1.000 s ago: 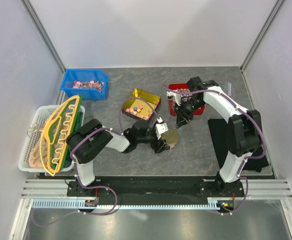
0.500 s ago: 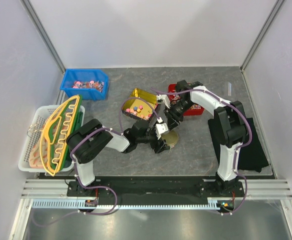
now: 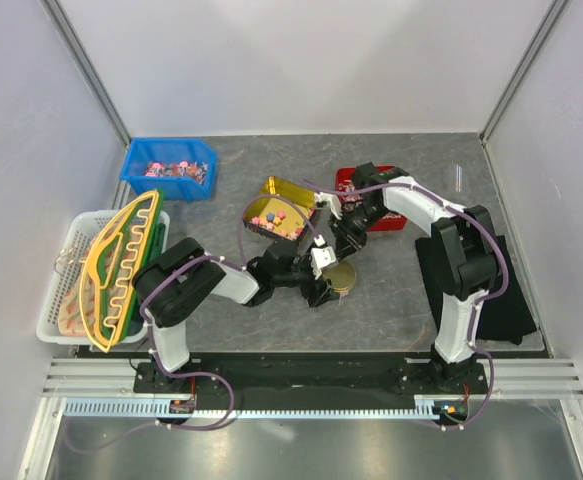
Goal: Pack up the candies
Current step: Screw the bottle lid onto the packing bottle.
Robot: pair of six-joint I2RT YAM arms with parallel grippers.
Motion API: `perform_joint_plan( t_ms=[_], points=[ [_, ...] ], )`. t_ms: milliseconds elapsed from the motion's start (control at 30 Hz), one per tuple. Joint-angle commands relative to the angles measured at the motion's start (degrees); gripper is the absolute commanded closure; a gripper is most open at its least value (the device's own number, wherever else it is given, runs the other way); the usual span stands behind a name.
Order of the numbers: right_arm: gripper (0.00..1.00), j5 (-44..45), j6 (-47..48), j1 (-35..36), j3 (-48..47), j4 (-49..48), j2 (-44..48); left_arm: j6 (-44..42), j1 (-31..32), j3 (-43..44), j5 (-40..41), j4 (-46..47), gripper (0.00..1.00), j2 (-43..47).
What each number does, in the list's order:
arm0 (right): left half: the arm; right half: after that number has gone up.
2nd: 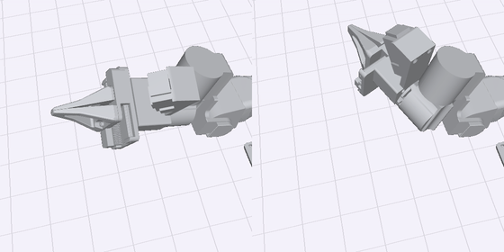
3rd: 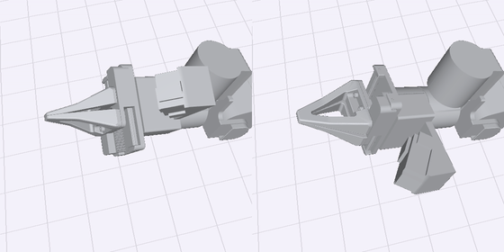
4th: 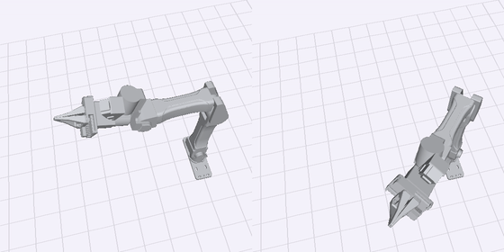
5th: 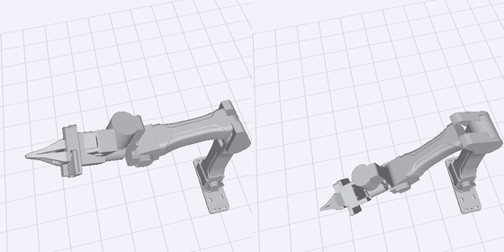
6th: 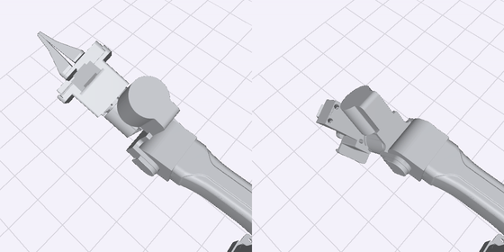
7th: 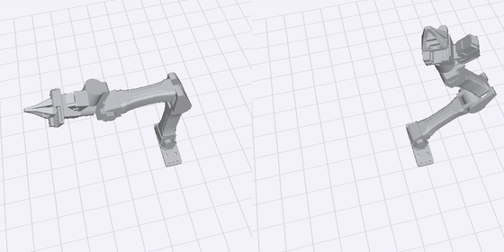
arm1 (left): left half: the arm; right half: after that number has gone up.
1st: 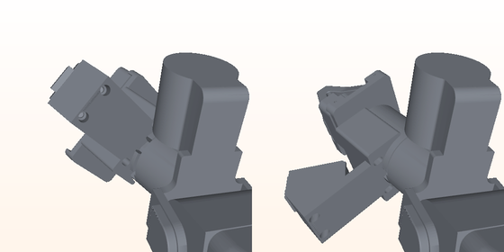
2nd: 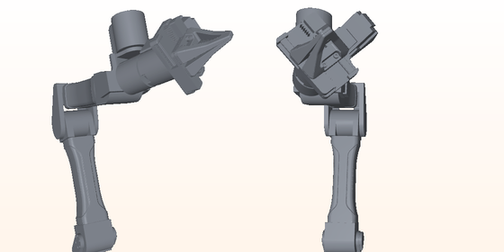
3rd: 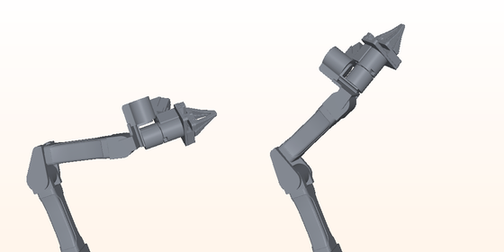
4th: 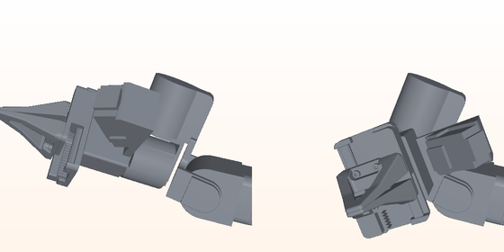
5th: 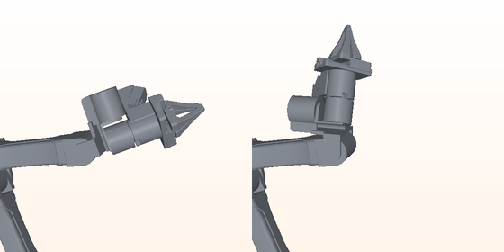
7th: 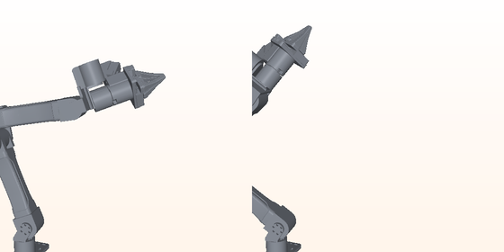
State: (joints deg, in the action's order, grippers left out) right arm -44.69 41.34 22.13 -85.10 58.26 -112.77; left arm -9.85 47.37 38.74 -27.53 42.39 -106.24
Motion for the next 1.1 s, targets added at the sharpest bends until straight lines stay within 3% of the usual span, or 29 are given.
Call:
perform_joint_plan(
  t_ms=[0, 733, 1067],
  points=[
    [0.81, 2.0, 0.5, -0.1, 3.5, 2.8, 4.0, -1.4, -0.4, 0.1, 3.8, -4.9, 0.43, -2.0],
    [0.85, 3.0, 2.2, -1.1, 12.9, 6.0, 12.1, -1.5, -0.4, 0.3, 4.1, -5.0, 0.43, -2.0],
    [0.83, 4.9, 1.4, -1.8, 8.8, 5.7, 14.1, -1.3, -0.4, 0.3, 4.2, -5.1, 0.43, -2.0]
  ],
)
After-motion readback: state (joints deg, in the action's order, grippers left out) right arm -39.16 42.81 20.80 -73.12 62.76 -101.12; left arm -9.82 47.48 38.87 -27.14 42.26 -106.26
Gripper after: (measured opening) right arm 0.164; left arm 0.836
